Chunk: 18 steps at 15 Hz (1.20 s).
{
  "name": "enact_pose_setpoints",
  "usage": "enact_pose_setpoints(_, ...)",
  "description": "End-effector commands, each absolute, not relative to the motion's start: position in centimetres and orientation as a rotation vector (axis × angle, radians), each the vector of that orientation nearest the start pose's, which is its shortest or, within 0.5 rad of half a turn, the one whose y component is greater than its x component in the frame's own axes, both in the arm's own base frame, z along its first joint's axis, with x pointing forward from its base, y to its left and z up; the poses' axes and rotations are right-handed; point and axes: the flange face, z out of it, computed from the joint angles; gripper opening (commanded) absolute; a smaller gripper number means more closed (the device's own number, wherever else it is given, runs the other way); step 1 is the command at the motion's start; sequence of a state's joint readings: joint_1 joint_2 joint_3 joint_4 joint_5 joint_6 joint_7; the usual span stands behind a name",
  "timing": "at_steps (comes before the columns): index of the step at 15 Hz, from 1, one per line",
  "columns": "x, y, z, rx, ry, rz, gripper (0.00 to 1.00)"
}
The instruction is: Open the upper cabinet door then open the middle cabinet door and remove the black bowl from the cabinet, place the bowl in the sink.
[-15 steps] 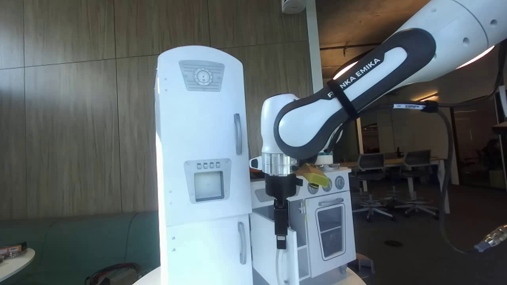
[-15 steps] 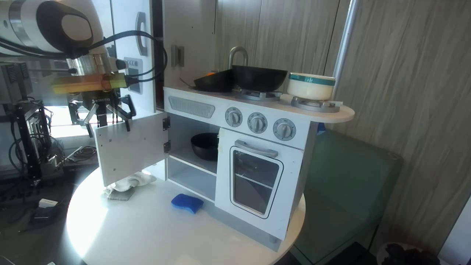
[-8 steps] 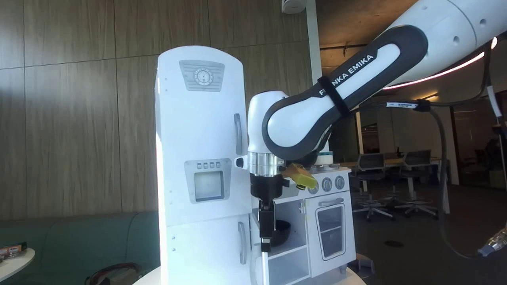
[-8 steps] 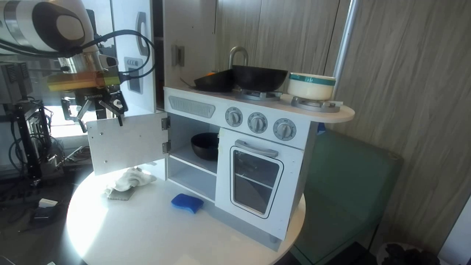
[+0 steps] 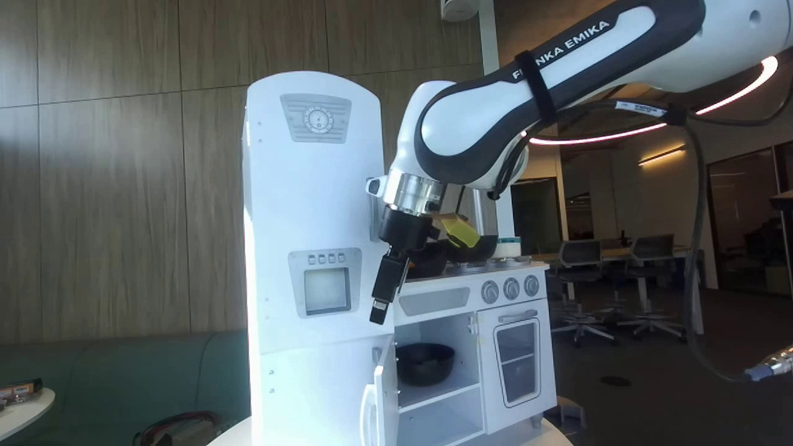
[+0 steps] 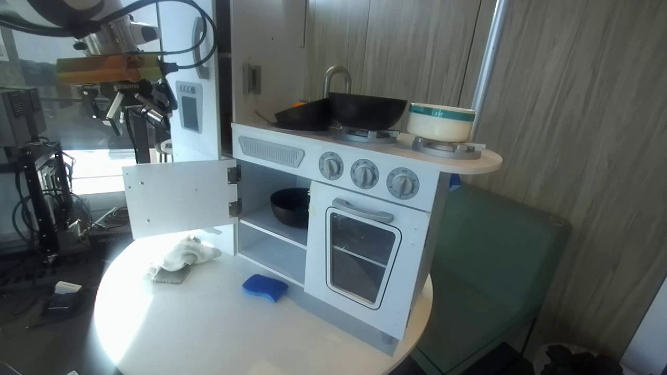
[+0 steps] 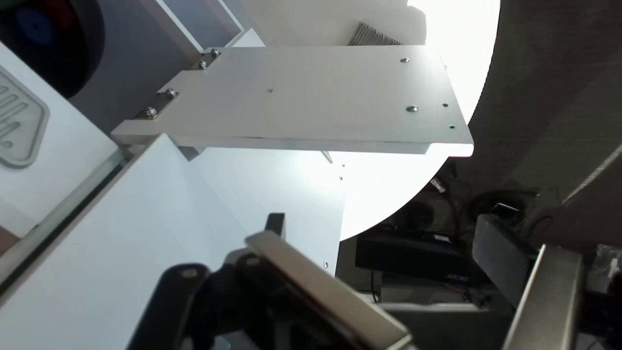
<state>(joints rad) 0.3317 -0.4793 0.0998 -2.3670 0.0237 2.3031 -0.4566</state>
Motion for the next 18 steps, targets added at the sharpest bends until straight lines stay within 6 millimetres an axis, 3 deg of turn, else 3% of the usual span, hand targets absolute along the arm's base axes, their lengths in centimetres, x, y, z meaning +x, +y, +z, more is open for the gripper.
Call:
enact_pose_setpoints(1, 39.8, 14.3, 57.8, -2.870, -1.159, -0.779, 1.00)
enact_pose_setpoints(4, 40.3, 8.6, 56.7, -2.951, -0.959, -0.744, 1.00)
enact_pose_setpoints(6, 40.8, 5.1, 54.4, -2.975, -0.797, -0.691, 1.00)
enact_pose_setpoints(10, 42.0, 0.1, 49.1, -3.029, -0.454, -0.572, 1.00)
enact_pose_setpoints(15, 43.1, -2.5, 45.2, -3.101, -0.040, -0.606, 1.00)
enact_pose_setpoints(16, 42.6, -2.4, 45.5, -3.085, -0.169, -0.551, 1.00)
enact_pose_setpoints(18, 43.0, -2.7, 44.6, -3.095, -0.086, -0.554, 1.00)
